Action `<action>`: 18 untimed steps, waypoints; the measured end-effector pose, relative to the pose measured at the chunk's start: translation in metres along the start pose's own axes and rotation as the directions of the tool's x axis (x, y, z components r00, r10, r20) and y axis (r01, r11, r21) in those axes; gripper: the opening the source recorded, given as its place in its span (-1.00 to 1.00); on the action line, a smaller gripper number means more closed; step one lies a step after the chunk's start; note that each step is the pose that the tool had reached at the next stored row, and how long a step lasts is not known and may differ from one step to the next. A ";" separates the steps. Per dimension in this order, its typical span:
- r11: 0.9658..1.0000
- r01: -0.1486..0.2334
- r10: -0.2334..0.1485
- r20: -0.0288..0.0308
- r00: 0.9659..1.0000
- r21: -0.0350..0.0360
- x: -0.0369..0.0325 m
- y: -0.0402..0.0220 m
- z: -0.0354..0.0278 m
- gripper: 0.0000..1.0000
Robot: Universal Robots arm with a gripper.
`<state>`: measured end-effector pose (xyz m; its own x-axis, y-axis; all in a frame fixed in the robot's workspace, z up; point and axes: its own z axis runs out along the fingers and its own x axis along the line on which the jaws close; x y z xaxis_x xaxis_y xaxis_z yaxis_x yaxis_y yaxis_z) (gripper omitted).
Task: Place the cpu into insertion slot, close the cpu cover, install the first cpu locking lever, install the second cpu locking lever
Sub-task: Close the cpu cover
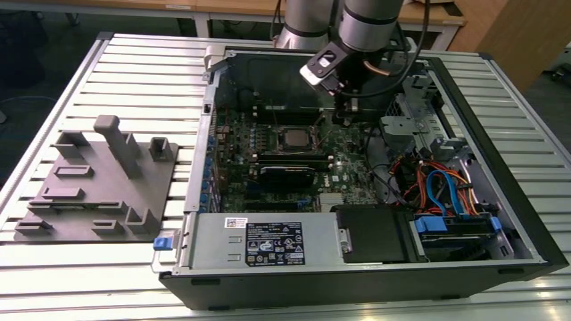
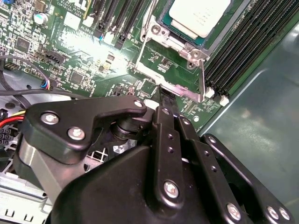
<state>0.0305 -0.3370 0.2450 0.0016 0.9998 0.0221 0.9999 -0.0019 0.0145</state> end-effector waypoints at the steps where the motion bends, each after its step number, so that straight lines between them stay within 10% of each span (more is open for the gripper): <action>1: 1.000 0.000 0.000 0.000 1.000 0.000 0.0000 -0.0006 0.0001 -0.80; 18: 1.000 0.000 0.000 0.000 1.000 0.000 0.0000 -0.0108 0.0006 -0.80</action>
<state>0.0197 -0.3370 0.2442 0.0017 0.9998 0.0222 0.9999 -0.0020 0.0145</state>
